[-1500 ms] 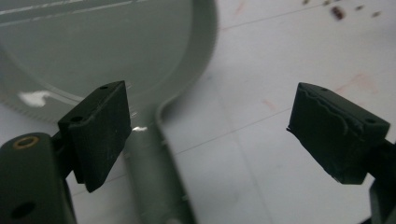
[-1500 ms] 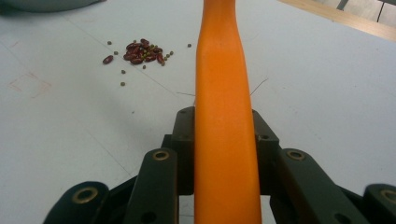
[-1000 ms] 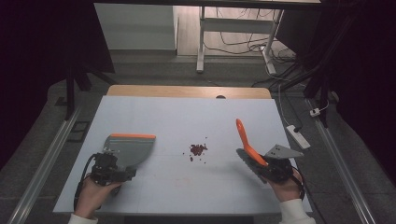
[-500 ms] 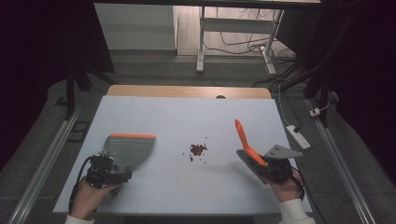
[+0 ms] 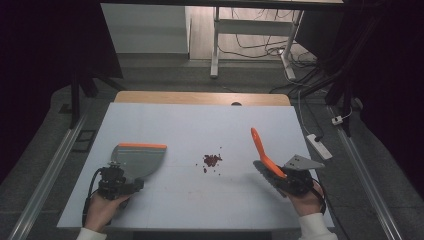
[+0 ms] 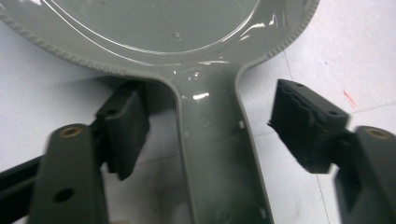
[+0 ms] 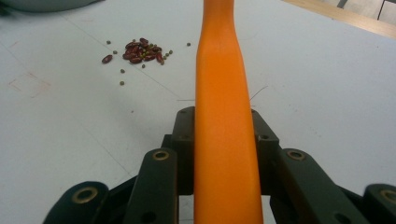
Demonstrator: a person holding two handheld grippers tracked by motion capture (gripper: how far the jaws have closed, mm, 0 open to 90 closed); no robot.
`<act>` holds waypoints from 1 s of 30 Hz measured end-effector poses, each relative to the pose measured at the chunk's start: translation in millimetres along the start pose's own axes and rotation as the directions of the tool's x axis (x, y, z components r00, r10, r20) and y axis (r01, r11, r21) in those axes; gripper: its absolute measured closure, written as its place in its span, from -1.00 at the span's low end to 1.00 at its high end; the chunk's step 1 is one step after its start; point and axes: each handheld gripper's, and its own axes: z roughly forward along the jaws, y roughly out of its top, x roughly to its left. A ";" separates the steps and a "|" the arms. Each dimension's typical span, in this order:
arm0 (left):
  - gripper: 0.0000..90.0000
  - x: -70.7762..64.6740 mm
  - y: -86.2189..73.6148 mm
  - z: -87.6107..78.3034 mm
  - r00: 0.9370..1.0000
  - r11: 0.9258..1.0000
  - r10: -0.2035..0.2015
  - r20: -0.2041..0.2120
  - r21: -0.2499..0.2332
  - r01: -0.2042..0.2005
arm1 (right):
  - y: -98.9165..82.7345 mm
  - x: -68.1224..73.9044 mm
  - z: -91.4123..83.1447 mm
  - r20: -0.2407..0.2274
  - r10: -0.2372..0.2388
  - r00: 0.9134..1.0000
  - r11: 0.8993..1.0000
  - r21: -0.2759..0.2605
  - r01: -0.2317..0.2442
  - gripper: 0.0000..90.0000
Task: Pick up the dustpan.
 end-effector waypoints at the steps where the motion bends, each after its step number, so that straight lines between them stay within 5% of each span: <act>1: -0.26 0.2 -0.1 0.3 1.000 1.000 -0.004 0.001 -0.002 0.004 | -0.2 -0.3 -0.1 0.000 -0.001 1.000 1.000 0.000 0.001 0.54; 15: 0.33 7.5 0.7 -0.1 0.998 0.998 -0.058 0.027 -0.034 0.059 | -0.1 0.4 1.2 -0.004 0.007 1.000 1.000 0.006 -0.007 0.54; 30: 0.37 20.1 0.0 -5.0 0.998 0.997 -0.036 0.055 -0.065 0.039 | -0.8 1.2 2.0 0.000 0.001 1.000 1.000 0.013 -0.001 0.54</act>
